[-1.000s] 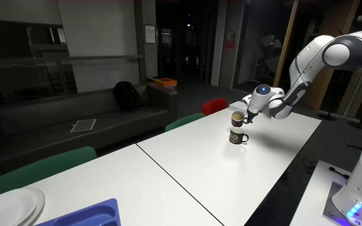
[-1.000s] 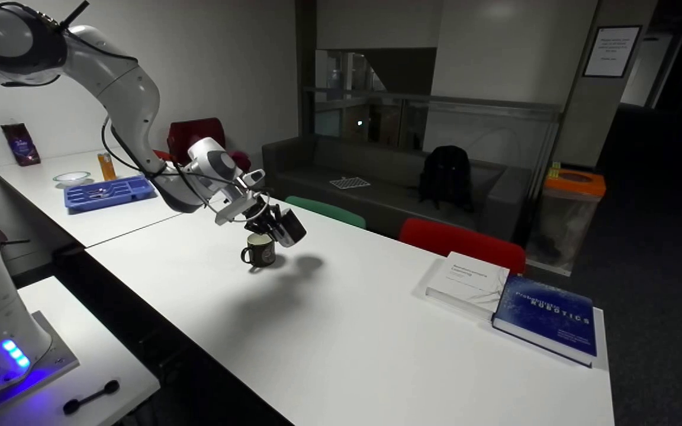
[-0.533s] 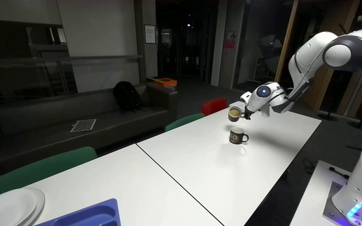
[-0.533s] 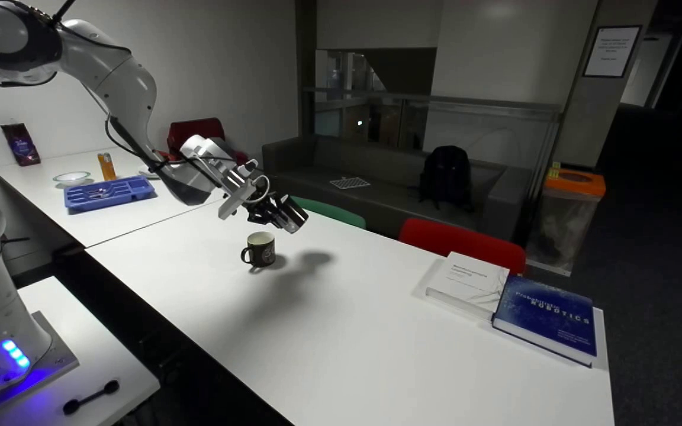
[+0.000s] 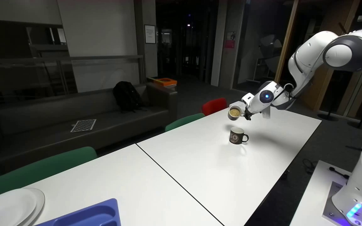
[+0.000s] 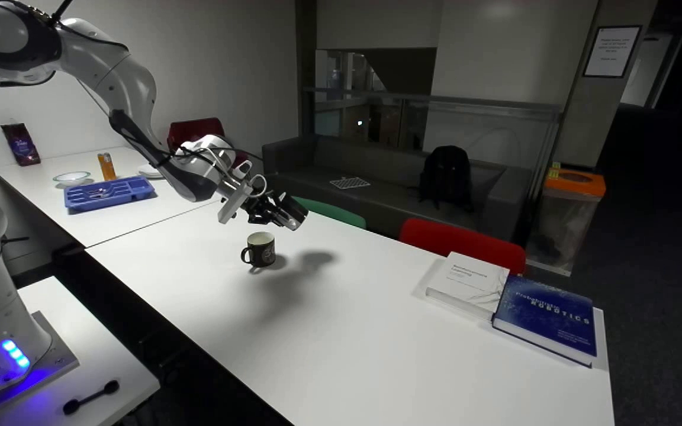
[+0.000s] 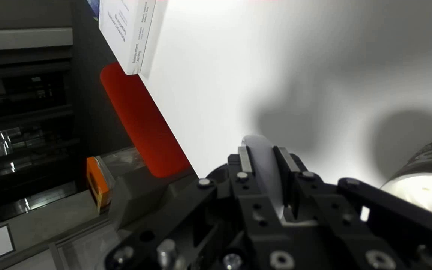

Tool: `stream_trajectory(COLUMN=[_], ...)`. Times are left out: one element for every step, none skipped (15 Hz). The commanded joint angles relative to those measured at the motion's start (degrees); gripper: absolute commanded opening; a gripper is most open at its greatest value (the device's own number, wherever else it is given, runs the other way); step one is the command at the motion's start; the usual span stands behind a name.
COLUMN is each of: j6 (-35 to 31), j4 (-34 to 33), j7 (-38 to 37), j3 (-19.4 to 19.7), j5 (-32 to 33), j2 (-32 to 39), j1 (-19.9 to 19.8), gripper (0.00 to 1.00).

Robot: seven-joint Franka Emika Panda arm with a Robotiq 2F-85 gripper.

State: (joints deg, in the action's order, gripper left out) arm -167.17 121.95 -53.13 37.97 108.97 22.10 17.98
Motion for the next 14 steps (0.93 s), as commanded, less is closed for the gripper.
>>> stream_trajectory(j6=[3.6, 4.2, 4.6, 4.9, 5.1, 5.3, 5.6, 5.7, 5.9, 6.2, 6.5, 6.9, 7.6, 8.4], j4=[0.8, 1.1, 1.3, 1.6, 1.9, 2.1, 2.3, 2.6, 2.9, 3.2, 3.6, 4.0, 4.5, 5.0], j7=[-5.7, -6.7, -7.6, -8.4, -9.2, -9.9, -10.5, -11.0, -11.5, -12.0, -12.5, -12.9, -13.3, -13.7], j3=[0.0, -0.1, -0.2, -0.2, -0.2, -0.3, -0.4, -0.5, -0.6, -0.6, -0.7, -0.7, -0.8, -0.8], j5=[6.3, 7.6, 8.8, 9.8, 10.6, 11.4, 12.1, 12.8, 13.5, 14.3, 15.2, 16.0, 16.9, 17.7], j2=[-2.8, -3.0, -3.0, -3.1, -3.2, -3.3, -3.4, -3.5, -3.7, -3.9, -4.2, -4.5, -4.8, -5.1], j1=[0.7, 0.8, 0.8, 0.8, 0.8, 0.8, 0.8, 0.9, 0.9, 1.1, 1.2, 1.4, 1.6, 1.9], gripper=[0.05, 0.05, 0.05, 0.05, 0.05, 0.05, 0.05, 0.05, 0.05, 0.05, 0.05, 0.05, 0.05, 0.05])
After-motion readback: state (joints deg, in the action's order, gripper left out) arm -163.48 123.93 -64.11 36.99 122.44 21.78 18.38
